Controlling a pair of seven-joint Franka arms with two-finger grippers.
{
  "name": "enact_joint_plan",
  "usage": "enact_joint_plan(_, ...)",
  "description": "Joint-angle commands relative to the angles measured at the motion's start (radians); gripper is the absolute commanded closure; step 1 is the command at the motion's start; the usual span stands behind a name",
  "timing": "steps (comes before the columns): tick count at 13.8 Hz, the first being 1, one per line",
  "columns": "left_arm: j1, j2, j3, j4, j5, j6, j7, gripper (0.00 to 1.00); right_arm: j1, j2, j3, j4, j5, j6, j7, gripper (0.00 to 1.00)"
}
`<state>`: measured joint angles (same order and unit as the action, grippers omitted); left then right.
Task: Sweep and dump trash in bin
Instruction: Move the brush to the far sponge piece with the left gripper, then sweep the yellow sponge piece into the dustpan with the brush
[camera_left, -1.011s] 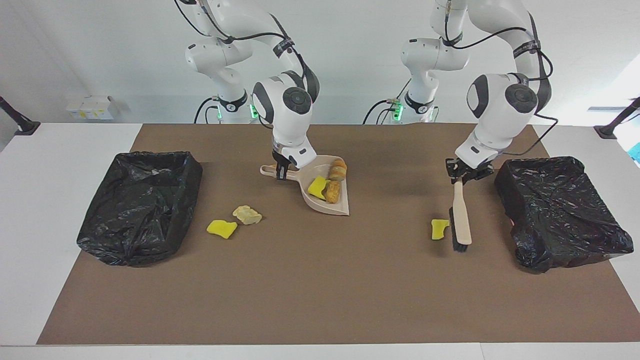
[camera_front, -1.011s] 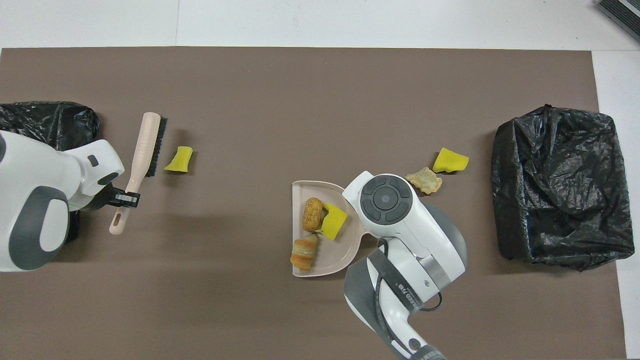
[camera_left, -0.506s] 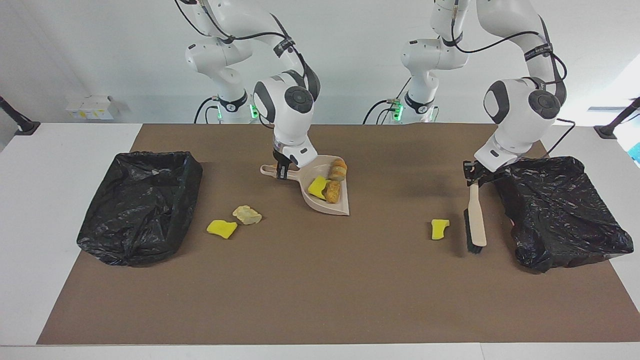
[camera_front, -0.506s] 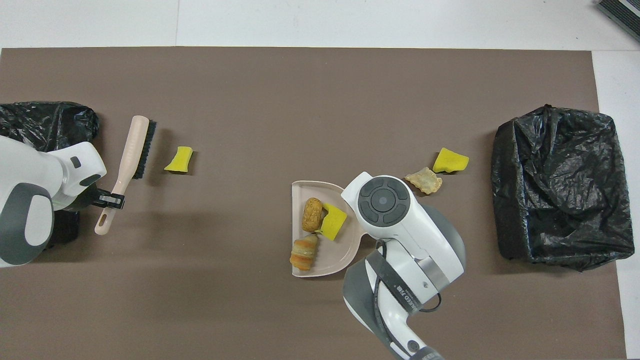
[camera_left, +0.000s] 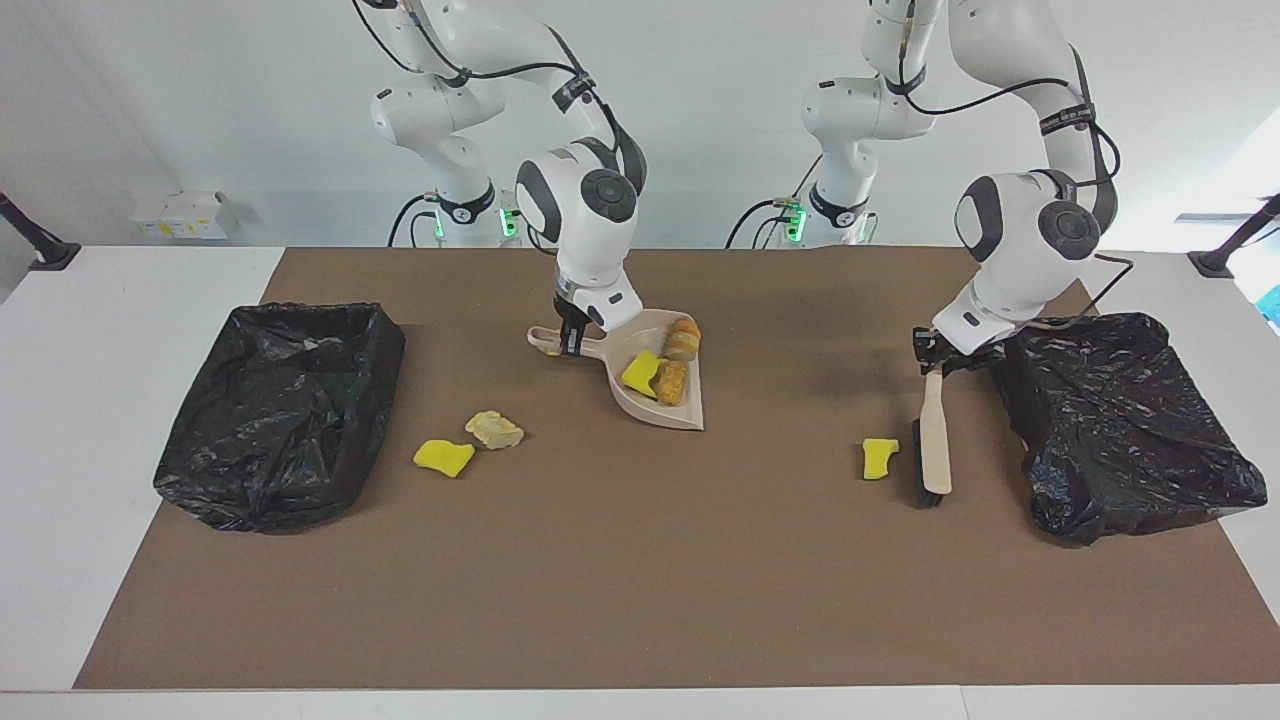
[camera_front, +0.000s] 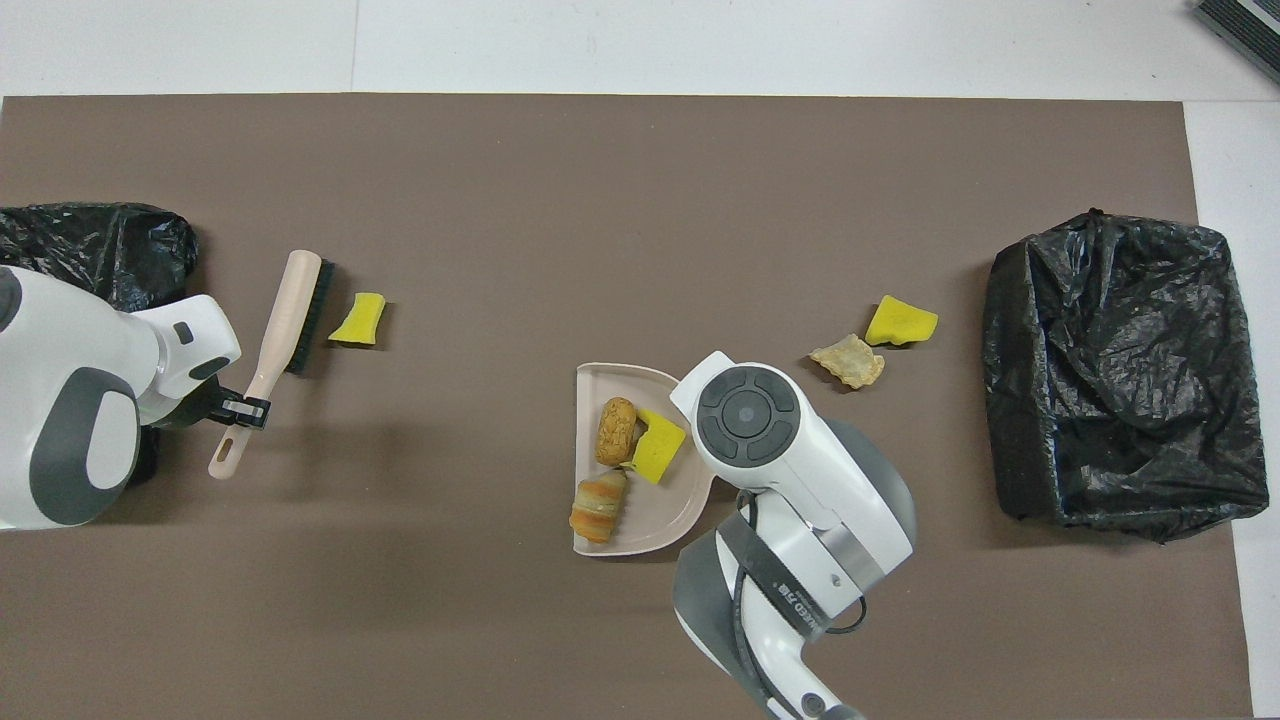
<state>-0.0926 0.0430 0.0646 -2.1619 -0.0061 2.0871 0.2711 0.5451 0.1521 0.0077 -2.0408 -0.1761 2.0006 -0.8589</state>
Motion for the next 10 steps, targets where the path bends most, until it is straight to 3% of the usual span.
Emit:
enact_joint_plan(1, -0.055, -0.025, 0.004, -0.036, 0.012, 0.008, -0.019, 1.00, 0.009, 0.007, 0.005, -0.001, -0.017, 0.020, 0.041, 1.00)
enact_joint_plan(10, -0.269, -0.081, 0.001, -0.113, 0.006, 0.010, -0.188, 1.00, 0.022, 0.023, 0.006, -0.001, -0.016, 0.063, 0.055, 1.00)
